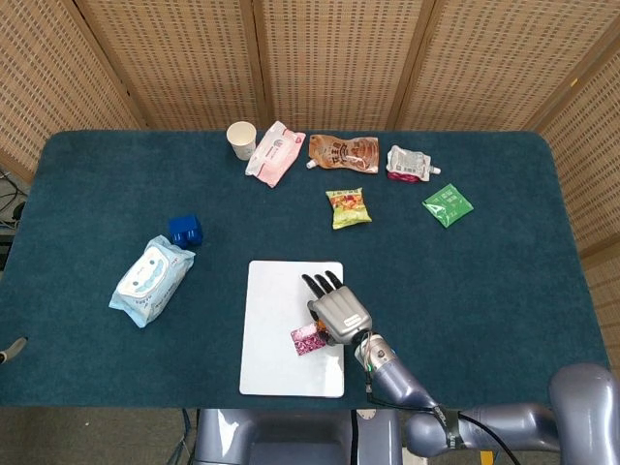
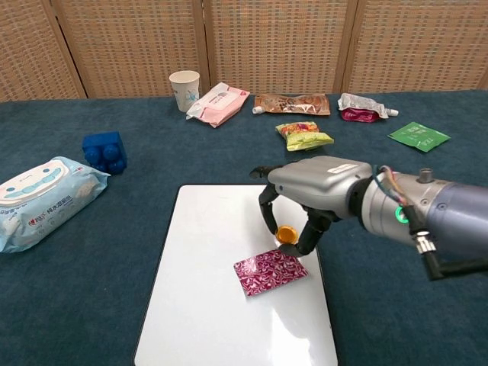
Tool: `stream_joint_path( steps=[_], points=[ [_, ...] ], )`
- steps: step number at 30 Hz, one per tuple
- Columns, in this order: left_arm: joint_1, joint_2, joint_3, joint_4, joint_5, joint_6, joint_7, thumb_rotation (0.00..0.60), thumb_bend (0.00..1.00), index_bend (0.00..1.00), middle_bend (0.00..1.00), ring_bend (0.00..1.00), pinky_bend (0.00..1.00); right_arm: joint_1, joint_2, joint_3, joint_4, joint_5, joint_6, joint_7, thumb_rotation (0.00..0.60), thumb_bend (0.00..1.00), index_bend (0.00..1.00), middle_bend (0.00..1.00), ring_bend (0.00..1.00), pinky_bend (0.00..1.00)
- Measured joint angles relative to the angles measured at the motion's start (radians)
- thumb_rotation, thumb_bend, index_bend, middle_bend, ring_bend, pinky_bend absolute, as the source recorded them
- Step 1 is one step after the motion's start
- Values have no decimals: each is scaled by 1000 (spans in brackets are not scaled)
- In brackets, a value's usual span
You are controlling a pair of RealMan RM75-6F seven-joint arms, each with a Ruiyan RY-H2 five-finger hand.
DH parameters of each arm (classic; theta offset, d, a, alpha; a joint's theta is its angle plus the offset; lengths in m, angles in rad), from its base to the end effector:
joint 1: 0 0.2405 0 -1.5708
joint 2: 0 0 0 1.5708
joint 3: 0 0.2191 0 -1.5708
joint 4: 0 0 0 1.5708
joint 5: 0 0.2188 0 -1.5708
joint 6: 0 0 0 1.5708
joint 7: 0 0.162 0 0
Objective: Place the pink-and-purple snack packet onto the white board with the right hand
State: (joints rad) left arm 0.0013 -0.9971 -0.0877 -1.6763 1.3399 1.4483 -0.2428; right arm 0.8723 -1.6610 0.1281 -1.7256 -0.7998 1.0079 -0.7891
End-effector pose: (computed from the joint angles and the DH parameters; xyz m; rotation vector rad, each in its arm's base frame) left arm -0.3168 0.1766 0.1754 -1.1048 -1.1274 -0.9240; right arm -0.0476 -0.2710 -0.0834 2.1088 -0.9165 0.7640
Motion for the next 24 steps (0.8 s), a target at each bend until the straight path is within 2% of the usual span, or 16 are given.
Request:
stream_joint_path(
  steps=[5,16,18,20,21,23,24],
  points=[
    [-2,1,0,4,-3,-6,-8,588,0,0,0,0,0,25,-59,-3,34,56,28,-49,600,401,616,0,0,0],
    [-1,2,-1,5,-5,-8,-11,588,0,0,0,0,0,37,-129,-15,78,80,56,-61,600,390,613,0,0,0],
    [-2,2,0,5,-4,-8,-10,587,0,0,0,0,0,36,-134,-18,79,81,58,-60,600,279,536,0,0,0],
    [-1,2,0,4,-4,-6,-11,587,0,0,0,0,0,36,-137,-20,80,85,59,-60,600,61,341,0,0,0],
    [-1,2,-1,4,-4,-6,-11,588,0,0,0,0,0,36,-138,-21,80,86,61,-61,600,19,278,0,0,0],
    [-1,2,-1,5,-6,-7,-12,586,0,0,0,0,0,34,-141,-21,80,88,69,-62,600,0,140,0,0,0],
    [-1,2,-1,5,-6,-7,-12,587,0,0,0,0,0,33,-143,-21,79,88,78,-64,600,0,115,0,0,0]
  ],
)
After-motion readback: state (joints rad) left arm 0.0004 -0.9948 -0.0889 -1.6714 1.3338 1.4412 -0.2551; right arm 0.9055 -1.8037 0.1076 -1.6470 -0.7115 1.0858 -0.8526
